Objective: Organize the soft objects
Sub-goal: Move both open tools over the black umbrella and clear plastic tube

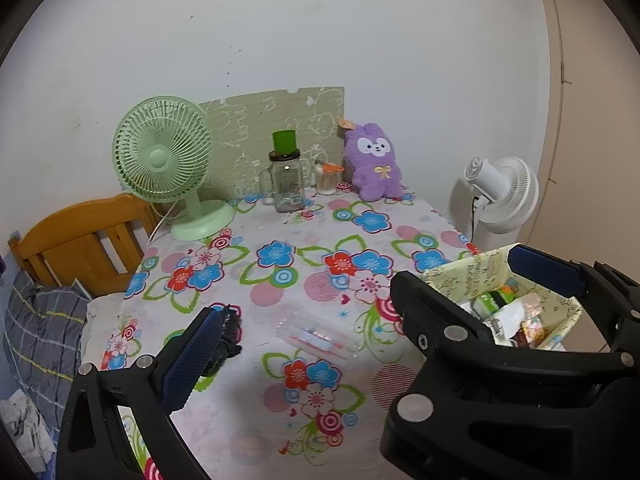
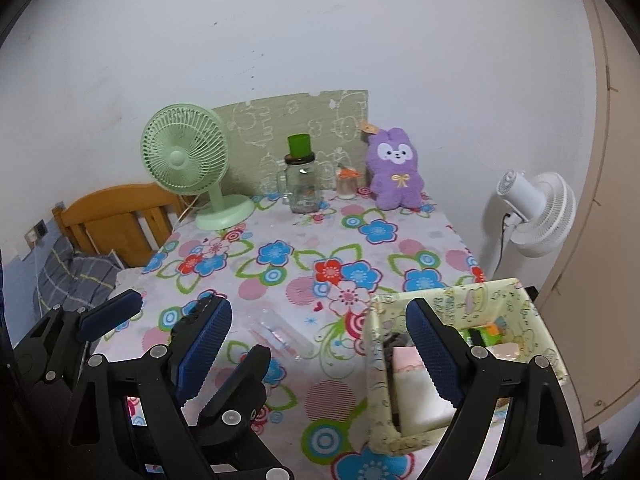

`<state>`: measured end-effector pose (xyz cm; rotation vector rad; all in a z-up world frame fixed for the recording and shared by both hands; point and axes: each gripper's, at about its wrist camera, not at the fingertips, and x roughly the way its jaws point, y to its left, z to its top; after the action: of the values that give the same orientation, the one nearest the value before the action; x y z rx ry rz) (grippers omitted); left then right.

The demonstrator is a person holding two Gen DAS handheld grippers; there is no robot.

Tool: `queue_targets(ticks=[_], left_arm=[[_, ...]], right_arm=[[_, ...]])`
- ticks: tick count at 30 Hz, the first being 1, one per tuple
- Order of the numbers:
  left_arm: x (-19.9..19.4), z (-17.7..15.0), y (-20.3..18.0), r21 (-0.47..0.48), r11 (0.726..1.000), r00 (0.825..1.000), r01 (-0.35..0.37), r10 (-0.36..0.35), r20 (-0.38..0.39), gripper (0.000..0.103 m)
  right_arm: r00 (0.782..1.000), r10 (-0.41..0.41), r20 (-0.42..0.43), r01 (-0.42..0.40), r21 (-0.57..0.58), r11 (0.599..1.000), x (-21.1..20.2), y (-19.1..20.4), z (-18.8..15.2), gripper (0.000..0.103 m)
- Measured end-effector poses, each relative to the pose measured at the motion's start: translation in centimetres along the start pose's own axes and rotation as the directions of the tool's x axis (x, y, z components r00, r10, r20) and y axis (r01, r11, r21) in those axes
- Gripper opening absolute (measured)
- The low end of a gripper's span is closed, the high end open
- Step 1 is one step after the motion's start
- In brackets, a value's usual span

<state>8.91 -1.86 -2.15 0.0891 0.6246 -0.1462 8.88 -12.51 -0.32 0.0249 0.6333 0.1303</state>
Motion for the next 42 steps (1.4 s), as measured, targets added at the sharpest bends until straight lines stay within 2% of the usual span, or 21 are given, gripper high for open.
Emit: queue_targets(ticks=[15, 23, 31, 34, 42], left_arm=[[3.2, -1.9, 3.6, -0.043, 0.999, 0.998, -0.025, 0.023, -0.057, 0.102], [5.7, -3.3, 4.8, -0.052, 0.998, 0.992, -0.045, 0.039, -0.118, 0.098], [8.3, -4.8, 5.9, -0.077, 0.996, 0.981, -0.054, 0.038, -0.189, 0.096], [9.4, -5.3, 6.3, -0.09, 0.994, 0.974, -0.063, 0.041, -0.224, 0.09], [11.7, -6.5, 7.3, -0.081, 0.991, 0.956, -0.106, 0.079, -0.283, 0.089]], right_arm=[[0.998, 0.046, -0.039, -0.048, -0.053, 0.997, 4.2, 3.0, -1.1, 0.091], [0.993, 0.054, -0.105, -0.061, -0.067, 0.996, 7.6, 3.8, -2.3, 0.091], [0.984, 0.057, -0.17, -0.072, -0.083, 0.994, 10.7, 4.5, -3.4, 0.091], [0.979, 0.059, -0.195, -0.077, -0.085, 0.993, 12.0, 4.7, -3.8, 0.091], [0.967, 0.071, -0.243, -0.092, -0.077, 0.993, 15.2, 5.2, -5.0, 0.091]])
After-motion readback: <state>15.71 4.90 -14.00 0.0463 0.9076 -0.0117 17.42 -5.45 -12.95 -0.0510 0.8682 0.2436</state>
